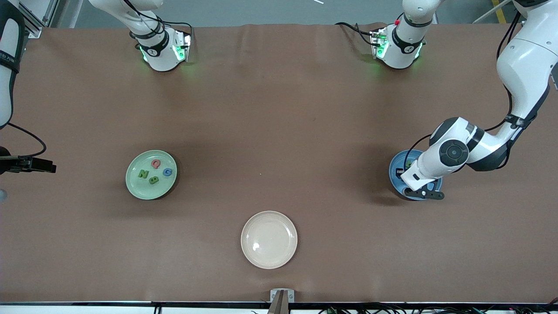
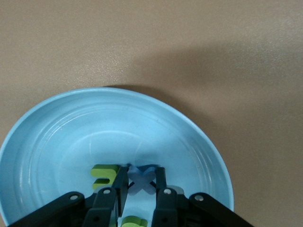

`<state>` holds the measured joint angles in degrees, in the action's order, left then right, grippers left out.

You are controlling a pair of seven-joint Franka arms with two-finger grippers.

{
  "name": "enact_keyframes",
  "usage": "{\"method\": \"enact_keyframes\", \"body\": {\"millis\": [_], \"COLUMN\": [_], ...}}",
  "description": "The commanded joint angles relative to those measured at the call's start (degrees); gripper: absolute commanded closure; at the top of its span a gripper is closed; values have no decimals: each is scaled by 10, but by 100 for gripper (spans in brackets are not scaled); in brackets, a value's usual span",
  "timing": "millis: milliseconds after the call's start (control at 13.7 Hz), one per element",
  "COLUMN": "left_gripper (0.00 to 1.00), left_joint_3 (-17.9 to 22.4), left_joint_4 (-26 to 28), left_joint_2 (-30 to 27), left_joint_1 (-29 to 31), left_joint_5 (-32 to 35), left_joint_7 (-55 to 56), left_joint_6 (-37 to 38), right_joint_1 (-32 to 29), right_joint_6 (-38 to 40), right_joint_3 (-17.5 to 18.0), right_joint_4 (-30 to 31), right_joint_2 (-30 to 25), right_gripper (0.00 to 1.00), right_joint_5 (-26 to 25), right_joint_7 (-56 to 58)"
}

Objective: Sort upper and lower case letters into plates
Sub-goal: 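Carry the blue x into the blue plate with the left gripper, then release the x and raise the left gripper while the right gripper withdraws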

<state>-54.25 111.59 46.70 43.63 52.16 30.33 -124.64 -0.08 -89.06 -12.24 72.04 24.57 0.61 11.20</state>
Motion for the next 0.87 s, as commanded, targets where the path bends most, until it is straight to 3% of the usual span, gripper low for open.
{"method": "enact_keyframes", "body": {"millis": [0,146,291,655,801], "left_gripper": [65,48,41,0,0], "left_joint_3": [1,1,0,-16,-32], "left_joint_4": [-5,-5,-8,-21,-22], "left_joint_2": [2,1,-4,-15,-18], "left_joint_1": [0,0,1,7,16], "left_joint_5": [10,10,10,4,0], "left_joint_7": [-8,-8,-9,-10,-6], "left_joint_6": [-3,-3,-3,7,14], "right_joint_1": [-3,2,4,34,38], "right_joint_6": [8,8,7,52,49], "right_joint_3": [12,13,13,19,20], "right_joint_4": [-8,-7,-7,-2,14], "right_joint_2": [-4,-3,-3,-41,-52], "right_gripper": [0,0,0,0,0], "right_joint_5": [1,3,4,5,5], "right_joint_7": [3,2,4,1,-1]}}
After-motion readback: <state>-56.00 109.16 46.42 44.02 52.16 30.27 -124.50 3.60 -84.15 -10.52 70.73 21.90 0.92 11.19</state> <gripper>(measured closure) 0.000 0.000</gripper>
